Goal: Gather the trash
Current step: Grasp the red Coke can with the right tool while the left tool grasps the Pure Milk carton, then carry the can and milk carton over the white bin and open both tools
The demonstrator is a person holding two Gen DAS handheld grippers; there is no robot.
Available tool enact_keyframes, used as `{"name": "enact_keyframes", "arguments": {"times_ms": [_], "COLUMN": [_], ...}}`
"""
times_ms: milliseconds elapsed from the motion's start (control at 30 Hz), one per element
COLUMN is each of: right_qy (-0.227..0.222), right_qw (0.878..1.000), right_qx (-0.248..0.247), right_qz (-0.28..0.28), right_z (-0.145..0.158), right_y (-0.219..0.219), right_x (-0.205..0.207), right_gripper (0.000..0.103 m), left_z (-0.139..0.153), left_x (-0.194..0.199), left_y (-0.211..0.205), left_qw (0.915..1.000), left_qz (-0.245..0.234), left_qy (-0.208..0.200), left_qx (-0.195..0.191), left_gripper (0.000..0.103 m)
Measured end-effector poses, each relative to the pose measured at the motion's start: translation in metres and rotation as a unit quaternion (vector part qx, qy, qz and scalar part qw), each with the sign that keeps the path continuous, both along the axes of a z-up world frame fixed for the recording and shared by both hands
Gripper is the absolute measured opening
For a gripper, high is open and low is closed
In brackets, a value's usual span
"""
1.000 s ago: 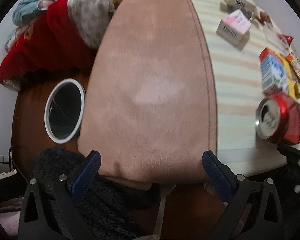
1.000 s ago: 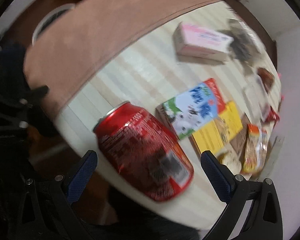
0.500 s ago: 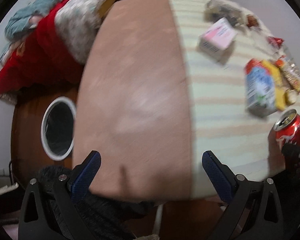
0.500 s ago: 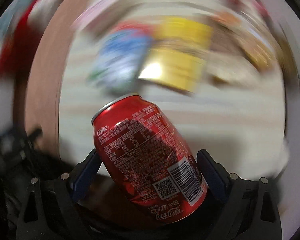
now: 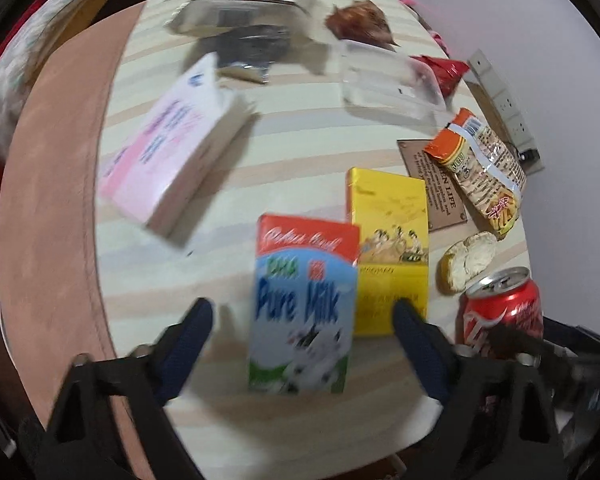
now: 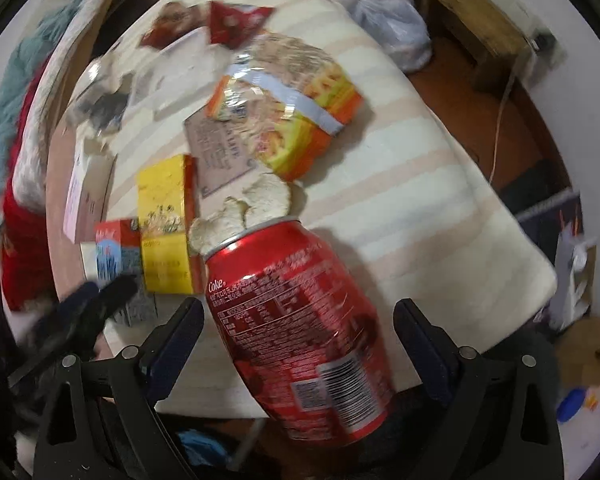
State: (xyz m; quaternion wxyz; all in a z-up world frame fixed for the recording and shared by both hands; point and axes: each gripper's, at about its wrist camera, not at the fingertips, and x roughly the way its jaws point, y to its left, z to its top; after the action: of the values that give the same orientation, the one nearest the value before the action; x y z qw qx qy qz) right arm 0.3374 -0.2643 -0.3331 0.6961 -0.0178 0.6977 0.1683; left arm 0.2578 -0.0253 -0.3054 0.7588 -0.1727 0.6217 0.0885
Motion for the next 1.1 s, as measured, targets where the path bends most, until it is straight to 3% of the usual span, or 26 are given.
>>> {"name": "enact_keyframes", "arguments": {"times_ms": [100, 333, 533, 567, 633, 667, 867, 1100], "right_qy": [-0.008, -0.032, -0.038, -0.040, -0.043, -0.048, -0.083, -0.143], "right_qw": [0.999, 0.992, 0.988, 0.988, 0.988, 0.989, 0.990, 0.984], "right_qx": [-0.022, -0.061, -0.086, -0.089, -0.093, -0.091, -0.067, -0.010], "right_qz": [0.042, 0.105, 0.118, 0.117, 0.116, 0.111, 0.095, 0.108], "right_z": [0.001, 0.002, -0.005, -0.005, -0.005, -0.004, 0.020, 0.089], "right_y": [0.016, 0.033, 0.046, 0.047, 0.048, 0.049, 0.051, 0.092], "right_x": [-0.005, -0.025, -0.038, -0.039, -0.043, -0.046, -0.063, -0.108], "right_gripper": [0.097, 0.097, 0.096, 0.094, 0.077, 0.077, 0.077, 0.077], "left_z": [0.002, 0.003, -0.014, -0.012, -0.012, -0.011, 0.024, 0.091], "left_x": [0.002, -0.044, -0.070, -0.072, -0.074, -0.077, -0.102, -0.129], "left_y": [0.004, 0.009, 0.013, 0.013, 0.013, 0.014, 0.014, 0.033], "left_qw": [1.0000, 0.9982, 0.9981, 0.9980, 0.9976, 0.9975, 0.9919, 0.9778], "left_qz": [-0.001, 0.024, 0.043, 0.045, 0.043, 0.047, 0.065, 0.113], "left_qy": [-0.002, 0.022, 0.030, 0.018, 0.012, 0.007, -0.037, -0.114], "left_qx": [0.006, 0.051, 0.033, 0.041, 0.053, 0.053, 0.103, 0.134], "left_gripper": [0.046, 0.046, 0.048, 0.047, 0.046, 0.046, 0.046, 0.046]}}
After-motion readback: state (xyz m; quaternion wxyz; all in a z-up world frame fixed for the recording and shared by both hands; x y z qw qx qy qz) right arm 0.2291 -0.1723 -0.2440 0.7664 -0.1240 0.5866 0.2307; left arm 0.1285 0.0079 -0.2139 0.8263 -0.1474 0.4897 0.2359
